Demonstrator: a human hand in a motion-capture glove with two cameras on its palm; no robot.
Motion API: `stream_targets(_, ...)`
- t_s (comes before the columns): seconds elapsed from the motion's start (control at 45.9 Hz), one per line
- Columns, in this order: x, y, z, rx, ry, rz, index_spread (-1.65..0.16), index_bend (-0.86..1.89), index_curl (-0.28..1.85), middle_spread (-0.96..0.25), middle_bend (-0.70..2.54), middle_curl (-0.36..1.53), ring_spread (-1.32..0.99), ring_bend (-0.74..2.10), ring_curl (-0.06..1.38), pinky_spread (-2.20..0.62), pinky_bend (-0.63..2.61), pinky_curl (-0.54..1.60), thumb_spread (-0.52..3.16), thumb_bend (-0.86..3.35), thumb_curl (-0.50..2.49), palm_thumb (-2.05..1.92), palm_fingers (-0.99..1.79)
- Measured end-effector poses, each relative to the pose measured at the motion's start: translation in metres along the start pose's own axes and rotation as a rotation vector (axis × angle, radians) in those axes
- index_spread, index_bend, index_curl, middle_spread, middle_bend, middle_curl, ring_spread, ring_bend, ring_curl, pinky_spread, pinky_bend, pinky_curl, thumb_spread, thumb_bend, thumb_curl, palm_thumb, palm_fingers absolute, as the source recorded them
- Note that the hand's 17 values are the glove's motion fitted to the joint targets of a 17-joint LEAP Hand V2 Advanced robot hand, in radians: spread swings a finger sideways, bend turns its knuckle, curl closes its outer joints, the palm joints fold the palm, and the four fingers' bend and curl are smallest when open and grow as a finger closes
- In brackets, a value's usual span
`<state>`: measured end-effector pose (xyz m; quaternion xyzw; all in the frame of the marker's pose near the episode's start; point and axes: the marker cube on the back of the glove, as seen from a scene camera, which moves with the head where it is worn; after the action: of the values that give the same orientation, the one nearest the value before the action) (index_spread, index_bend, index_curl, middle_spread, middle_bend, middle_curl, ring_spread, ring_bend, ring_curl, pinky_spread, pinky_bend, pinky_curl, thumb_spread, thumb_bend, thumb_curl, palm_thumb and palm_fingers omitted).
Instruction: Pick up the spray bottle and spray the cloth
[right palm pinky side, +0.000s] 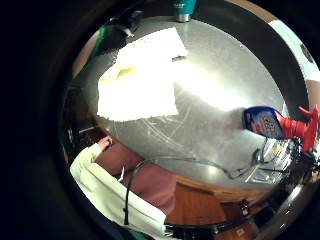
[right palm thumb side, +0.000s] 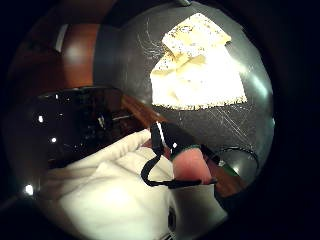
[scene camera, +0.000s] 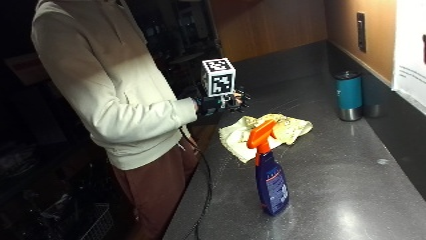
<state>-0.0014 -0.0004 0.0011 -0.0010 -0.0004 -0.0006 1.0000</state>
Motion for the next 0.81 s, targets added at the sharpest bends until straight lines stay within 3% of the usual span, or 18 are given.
stream_targets(0.283, -0.006, 0.001, 0.006, -0.012, -0.006, -0.004, -0.37, 0.15, 0.14, -0.01, 0.19, 0.14, 0.04, 0.39, 0.17, 0.15, 0.52, 0.24, 0.85, 0.18, 0.2, 0.51, 0.34)
stream_targets(0.806, 0.009, 0.024, 0.007, 0.156, -0.038, 0.024, -0.4, 0.15, 0.22, -0.02, 0.19, 0.24, 0.03, 0.4, 0.23, 0.17, 0.49, 0.3, 1.0, 0.02, 0.31, 0.61, 0.34)
